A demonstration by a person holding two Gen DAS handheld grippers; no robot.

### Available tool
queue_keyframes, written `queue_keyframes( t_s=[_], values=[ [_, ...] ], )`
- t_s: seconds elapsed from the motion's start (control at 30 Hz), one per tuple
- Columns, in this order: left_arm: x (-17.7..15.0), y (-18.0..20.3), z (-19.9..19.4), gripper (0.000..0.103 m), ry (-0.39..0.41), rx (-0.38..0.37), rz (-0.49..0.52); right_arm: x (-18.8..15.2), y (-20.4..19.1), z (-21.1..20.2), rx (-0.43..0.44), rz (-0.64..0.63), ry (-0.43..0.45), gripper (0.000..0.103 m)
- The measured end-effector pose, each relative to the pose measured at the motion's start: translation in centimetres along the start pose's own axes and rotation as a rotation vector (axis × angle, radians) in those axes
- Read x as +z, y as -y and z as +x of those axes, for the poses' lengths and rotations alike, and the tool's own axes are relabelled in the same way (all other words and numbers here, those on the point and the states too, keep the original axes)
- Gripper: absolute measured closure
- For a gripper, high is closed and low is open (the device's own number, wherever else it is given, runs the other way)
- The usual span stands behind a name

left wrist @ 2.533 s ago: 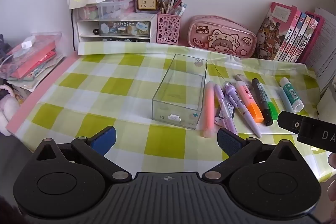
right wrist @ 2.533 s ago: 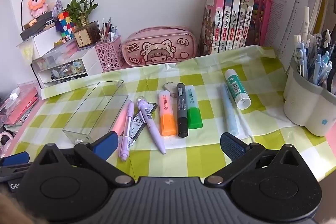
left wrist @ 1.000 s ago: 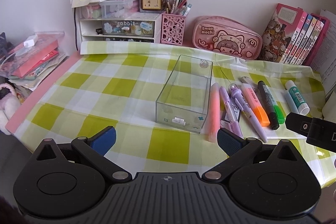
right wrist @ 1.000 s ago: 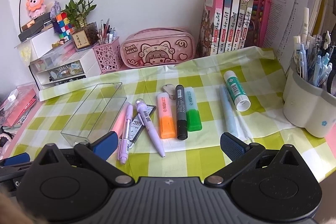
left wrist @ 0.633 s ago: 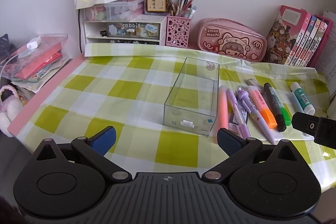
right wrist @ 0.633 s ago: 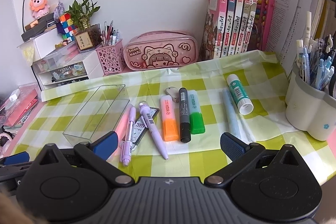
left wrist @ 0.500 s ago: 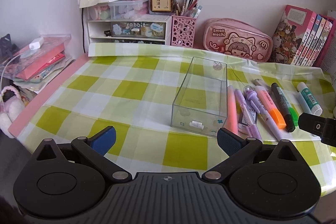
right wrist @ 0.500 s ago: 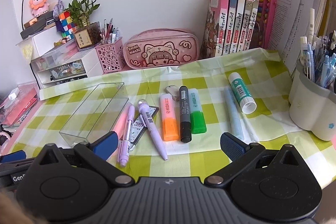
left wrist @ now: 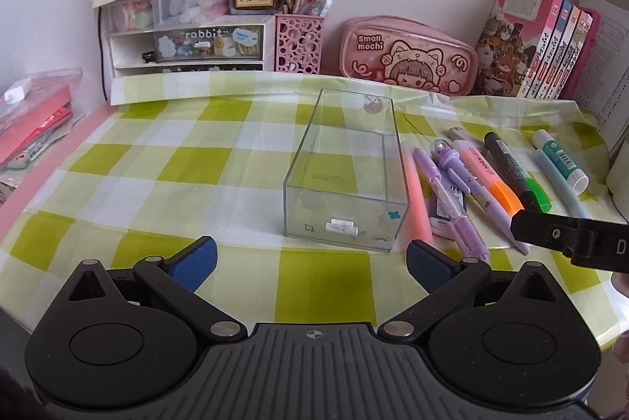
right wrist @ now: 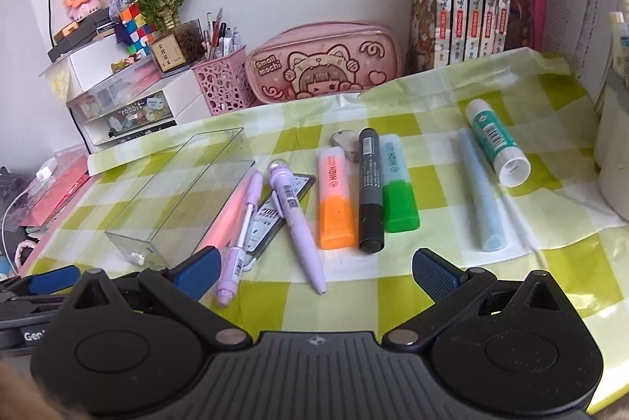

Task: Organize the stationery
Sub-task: 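Grasp the lavender pen with the right gripper and lift it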

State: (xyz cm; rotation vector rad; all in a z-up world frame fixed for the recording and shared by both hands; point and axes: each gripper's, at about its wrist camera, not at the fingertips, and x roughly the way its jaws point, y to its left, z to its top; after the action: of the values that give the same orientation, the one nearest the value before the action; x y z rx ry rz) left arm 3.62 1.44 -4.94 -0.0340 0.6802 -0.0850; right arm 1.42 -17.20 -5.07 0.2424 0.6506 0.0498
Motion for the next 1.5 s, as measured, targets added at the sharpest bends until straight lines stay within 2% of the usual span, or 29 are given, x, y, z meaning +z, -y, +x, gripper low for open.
queue_keyframes(
  t_s=[0.13,0.23,0.33,0.43,0.53,0.6,0.67,0.8,1.03,1.2,1.3,1.5],
  values=[
    [0.3,-0.7,0.6,0.007,0.017,-0.062,-0.033,0.0,-0.3,0.5,0.034,-0.045,0.0,0.001],
    [0.6,-0.9,1.1,0.01,0.039,-0.124,-0.044,1.2,-0.7,1.1,0.104,-0.113,0.014,0.001],
    [0.6,-0.2,1.4,0.018,0.083,-0.104,0.015,2.9,-0.6,2.1,0.141,-0.132,0.016,0.001],
    [0.8,-0.1,1.9,0.025,0.091,-0.124,0.004,4.1,-0.2,3.2,0.214,-0.09,-0.002,0.002],
    [0.8,0.1,2.4,0.027,0.099,-0.124,0.012,4.9,-0.3,4.6,0.256,-0.073,-0.031,0.014],
    [0.7,0.2,2.5,0.027,0.11,-0.121,0.013,5.4,-0.4,5.7,0.255,-0.061,-0.067,0.032],
    [0.6,0.2,2.5,0.028,0.118,-0.121,0.012,5.8,-0.3,6.9,0.242,-0.041,-0.103,0.044],
    [0.4,0.3,2.5,0.028,0.132,-0.115,0.015,6.1,0.0,8.2,0.204,-0.028,-0.138,0.058],
    [0.1,0.7,2.4,0.028,0.16,-0.092,0.02,5.9,0.2,8.6,0.205,-0.011,-0.158,0.067],
    [0.0,1.1,2.4,0.029,0.17,-0.059,0.009,6.1,-0.5,8.7,0.162,-0.069,-0.175,0.084],
    [-0.2,1.5,2.1,0.029,0.177,-0.017,-0.003,6.1,-0.9,8.8,0.133,-0.108,-0.183,0.087],
    [-0.6,1.0,1.4,0.029,0.175,0.017,-0.036,6.8,-2.1,8.9,0.091,-0.144,-0.197,0.087]
  ],
)
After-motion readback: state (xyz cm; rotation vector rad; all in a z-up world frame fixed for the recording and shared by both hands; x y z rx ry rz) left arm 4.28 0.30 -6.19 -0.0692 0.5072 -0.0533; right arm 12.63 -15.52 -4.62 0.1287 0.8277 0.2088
